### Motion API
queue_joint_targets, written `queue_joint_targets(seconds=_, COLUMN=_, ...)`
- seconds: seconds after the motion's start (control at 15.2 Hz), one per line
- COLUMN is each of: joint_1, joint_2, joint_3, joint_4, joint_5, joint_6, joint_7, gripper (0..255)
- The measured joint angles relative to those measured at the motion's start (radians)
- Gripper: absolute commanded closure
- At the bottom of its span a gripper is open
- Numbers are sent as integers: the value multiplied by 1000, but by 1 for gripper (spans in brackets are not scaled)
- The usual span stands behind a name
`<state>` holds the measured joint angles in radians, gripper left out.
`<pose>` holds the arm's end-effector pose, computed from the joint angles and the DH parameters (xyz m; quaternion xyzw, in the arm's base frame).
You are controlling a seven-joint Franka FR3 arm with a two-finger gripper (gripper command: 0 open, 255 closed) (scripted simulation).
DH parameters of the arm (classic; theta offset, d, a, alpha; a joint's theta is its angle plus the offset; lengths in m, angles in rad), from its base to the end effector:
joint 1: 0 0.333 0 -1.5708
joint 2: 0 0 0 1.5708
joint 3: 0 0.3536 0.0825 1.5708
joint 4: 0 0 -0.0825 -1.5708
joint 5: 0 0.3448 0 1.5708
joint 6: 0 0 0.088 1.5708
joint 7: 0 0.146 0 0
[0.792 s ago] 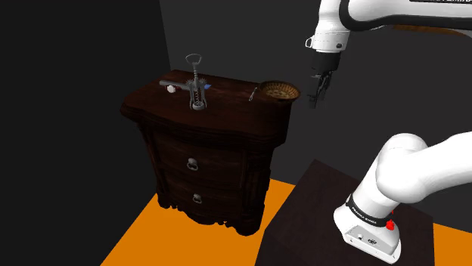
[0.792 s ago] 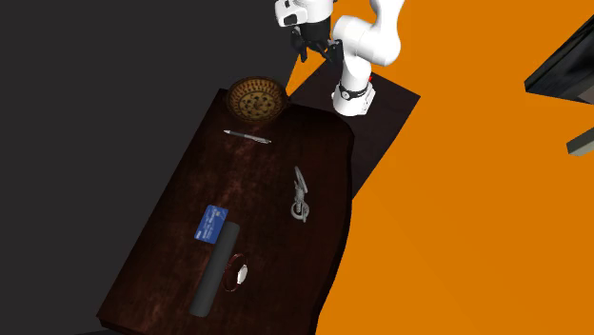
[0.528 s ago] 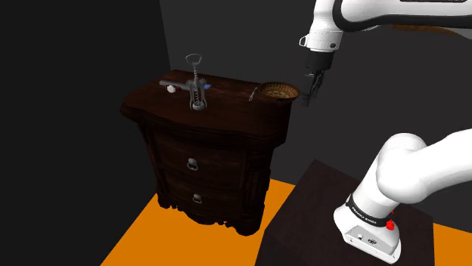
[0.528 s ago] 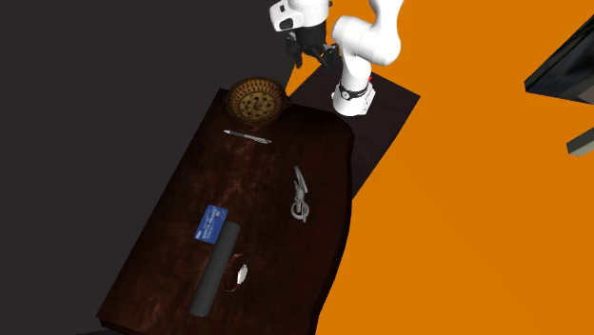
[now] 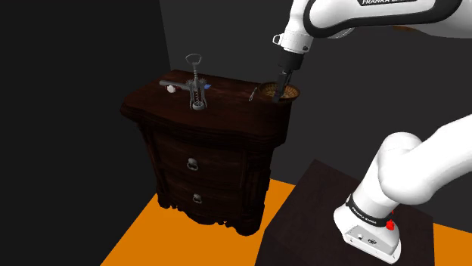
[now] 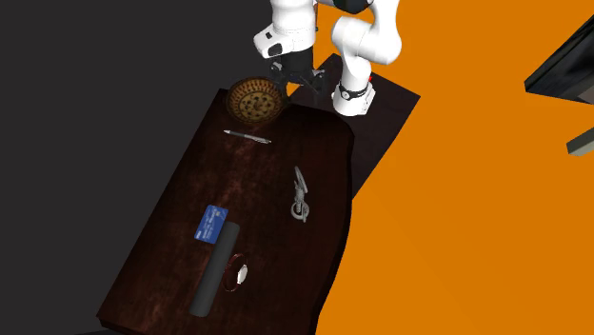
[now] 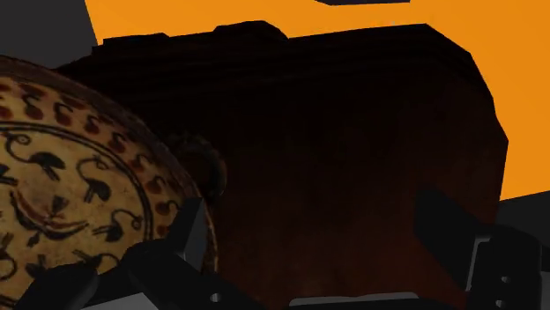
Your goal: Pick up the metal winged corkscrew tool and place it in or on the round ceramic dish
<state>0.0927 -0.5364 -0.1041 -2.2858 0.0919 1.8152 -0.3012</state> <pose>0.3422 0.0001 0.5591 -0.9870 -0.1407 -0.0417 0.0660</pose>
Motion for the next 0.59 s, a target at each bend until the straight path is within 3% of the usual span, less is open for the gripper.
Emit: queue_joint_targets(seconds=0.59, joint_1=100, joint_2=219, joint_3=-26, joint_4=170, joint_5=116, joint_6=206, joint_7=-214, gripper=0)
